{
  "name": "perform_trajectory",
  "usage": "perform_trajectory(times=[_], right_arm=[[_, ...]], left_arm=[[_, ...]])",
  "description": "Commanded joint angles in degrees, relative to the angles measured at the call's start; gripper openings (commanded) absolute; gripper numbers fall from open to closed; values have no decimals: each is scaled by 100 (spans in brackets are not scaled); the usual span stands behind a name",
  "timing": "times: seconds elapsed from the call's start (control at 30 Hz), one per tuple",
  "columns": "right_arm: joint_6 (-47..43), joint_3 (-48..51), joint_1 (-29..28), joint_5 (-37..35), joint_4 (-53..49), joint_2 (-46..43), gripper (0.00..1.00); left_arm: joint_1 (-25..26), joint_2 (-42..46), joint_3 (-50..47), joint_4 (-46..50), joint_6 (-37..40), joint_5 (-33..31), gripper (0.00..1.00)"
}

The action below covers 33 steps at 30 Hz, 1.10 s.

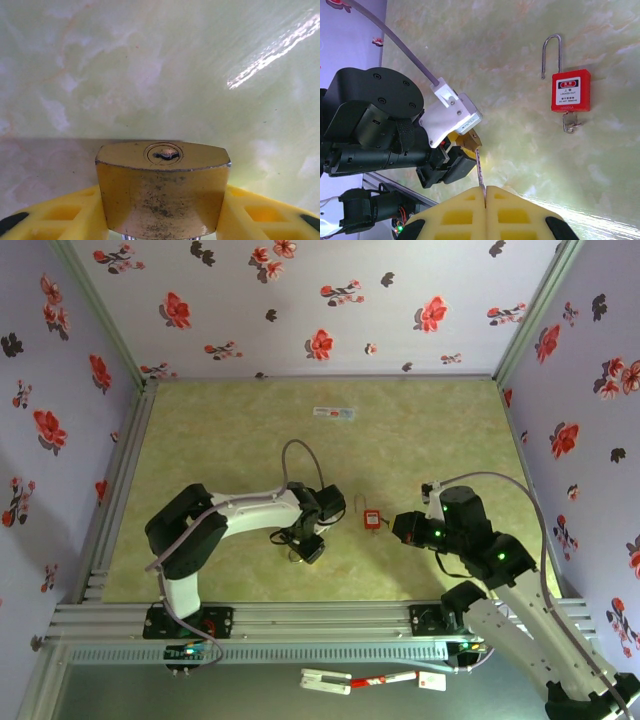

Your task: Unlock with the key

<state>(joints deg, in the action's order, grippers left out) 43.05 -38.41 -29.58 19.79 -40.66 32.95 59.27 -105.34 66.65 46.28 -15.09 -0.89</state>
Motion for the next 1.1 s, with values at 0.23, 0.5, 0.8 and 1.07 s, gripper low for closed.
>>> perform_trajectory(times=[0.23, 0.5, 0.8, 1.07], right_arm=[[90, -7, 40, 391, 389, 181, 0], [301, 372, 32, 1250, 1156, 265, 0], [485, 502, -35, 1816, 1669, 217, 0], [520, 588, -365, 1871, 1794, 198, 0]], left_arm=[[143, 1335, -427, -960, 827, 352, 38], [281, 2865, -908, -1836, 2970, 752, 30], [590, 3255, -703, -1988, 4532, 581, 27], [787, 3143, -456, -2018, 5109, 161, 24]])
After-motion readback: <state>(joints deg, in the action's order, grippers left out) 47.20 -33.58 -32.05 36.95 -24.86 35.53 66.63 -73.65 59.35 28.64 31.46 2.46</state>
